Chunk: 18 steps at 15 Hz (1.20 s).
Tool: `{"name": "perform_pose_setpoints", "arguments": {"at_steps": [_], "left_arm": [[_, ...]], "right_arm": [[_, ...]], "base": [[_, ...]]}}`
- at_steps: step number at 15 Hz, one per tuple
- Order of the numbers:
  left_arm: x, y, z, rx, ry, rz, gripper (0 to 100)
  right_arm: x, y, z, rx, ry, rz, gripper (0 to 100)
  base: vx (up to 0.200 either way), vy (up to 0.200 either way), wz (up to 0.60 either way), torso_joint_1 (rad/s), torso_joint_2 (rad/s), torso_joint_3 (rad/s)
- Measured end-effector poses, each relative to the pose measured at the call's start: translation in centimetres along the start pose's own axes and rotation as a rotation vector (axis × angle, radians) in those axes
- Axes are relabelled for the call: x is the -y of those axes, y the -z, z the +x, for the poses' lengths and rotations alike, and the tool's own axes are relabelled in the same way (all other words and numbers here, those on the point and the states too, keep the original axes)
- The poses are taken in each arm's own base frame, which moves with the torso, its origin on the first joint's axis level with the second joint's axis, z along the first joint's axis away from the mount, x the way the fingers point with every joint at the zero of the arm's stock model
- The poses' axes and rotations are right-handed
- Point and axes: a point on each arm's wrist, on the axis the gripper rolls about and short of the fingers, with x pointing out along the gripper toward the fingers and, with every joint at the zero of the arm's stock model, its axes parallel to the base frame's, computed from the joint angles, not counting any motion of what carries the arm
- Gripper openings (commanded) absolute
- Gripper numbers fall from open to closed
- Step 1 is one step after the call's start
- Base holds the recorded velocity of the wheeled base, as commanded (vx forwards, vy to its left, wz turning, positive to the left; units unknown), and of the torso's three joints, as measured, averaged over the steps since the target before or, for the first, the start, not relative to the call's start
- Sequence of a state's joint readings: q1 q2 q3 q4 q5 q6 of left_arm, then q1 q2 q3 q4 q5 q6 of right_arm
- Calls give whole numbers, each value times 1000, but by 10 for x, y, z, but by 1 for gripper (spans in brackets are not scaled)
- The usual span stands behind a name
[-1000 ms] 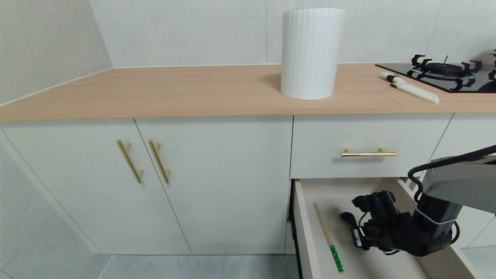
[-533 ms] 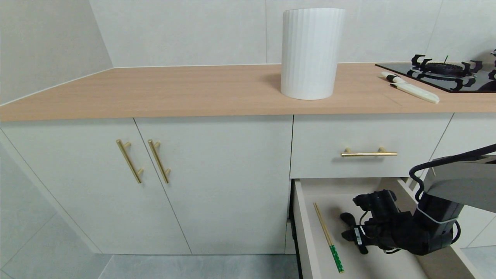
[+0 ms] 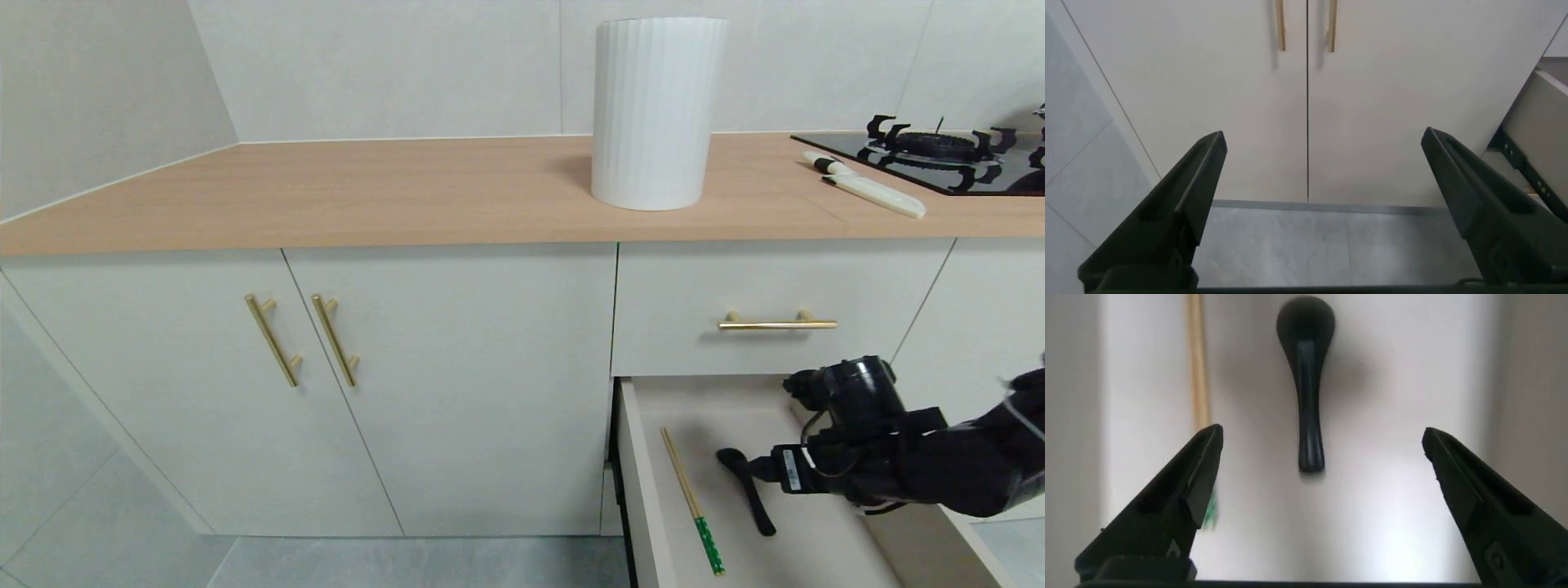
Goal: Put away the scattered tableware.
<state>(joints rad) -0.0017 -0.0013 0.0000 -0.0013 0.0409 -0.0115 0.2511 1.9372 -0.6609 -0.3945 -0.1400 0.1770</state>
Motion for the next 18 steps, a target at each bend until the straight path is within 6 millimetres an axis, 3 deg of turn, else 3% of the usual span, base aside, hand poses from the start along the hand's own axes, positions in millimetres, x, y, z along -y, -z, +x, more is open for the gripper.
{"name": "perform_pose_setpoints", "arguments": {"at_steps": [5,9,12,18], "left_arm": [[0,0,0,0,0,3,100],[0,0,0,0,0,1,100],[0,0,0,0,0,0,100],[0,0,0,0,0,0,100]], "right_arm": [[12,6,-105,-32,-8,33,100],[22,25,-162,-14,-39,66,100],[25,33,-187,23,-93,60,100],[25,40,-200,31,-110,39,100]], "base": [[0,0,0,0,0,0],[0,0,0,0,0,0],[0,0,0,0,0,0],[-200,0,0,2,2,3]]}}
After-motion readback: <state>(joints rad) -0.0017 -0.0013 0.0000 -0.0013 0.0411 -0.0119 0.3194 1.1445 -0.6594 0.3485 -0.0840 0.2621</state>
